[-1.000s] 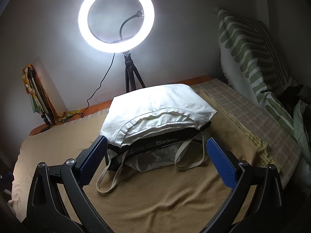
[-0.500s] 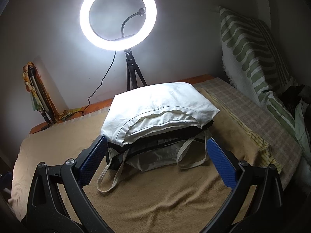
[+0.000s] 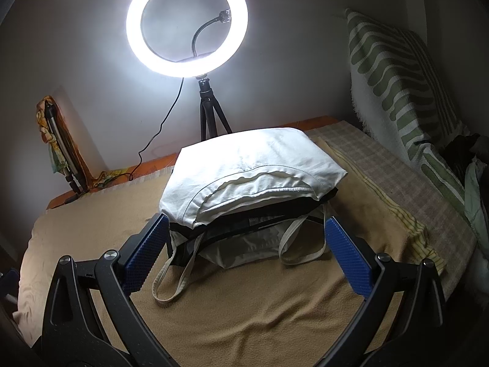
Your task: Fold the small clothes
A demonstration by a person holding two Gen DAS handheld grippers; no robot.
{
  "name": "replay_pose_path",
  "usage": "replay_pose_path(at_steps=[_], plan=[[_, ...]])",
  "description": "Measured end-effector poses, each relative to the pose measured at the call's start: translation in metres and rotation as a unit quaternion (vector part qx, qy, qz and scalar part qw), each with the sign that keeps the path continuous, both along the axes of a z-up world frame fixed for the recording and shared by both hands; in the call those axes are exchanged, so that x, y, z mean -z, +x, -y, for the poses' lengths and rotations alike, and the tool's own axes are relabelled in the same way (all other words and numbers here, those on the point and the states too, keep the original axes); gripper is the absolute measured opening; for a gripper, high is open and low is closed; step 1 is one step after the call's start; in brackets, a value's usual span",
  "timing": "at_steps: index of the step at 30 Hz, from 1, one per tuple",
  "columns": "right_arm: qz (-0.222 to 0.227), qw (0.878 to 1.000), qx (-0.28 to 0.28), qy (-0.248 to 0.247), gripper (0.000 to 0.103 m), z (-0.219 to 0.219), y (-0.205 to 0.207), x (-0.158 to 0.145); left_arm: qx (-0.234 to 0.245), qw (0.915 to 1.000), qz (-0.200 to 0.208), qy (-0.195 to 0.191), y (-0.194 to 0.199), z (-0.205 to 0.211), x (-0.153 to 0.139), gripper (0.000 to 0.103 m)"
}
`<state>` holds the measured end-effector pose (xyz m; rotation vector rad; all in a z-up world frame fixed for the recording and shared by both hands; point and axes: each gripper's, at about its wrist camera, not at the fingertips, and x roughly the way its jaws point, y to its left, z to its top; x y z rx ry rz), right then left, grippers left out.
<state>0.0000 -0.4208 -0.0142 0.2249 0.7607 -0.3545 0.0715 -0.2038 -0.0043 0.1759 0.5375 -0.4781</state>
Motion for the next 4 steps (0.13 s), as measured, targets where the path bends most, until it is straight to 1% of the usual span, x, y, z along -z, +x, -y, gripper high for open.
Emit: replay_pose_path(at_steps=[4], plan=[[-0.002, 1.0, -0.005, 0.001, 0.103, 0.0009, 0.0033, 0.0023, -0.003, 1.0, -0.004, -0.006, 0.0016, -0.0018, -0.0001, 0.103]])
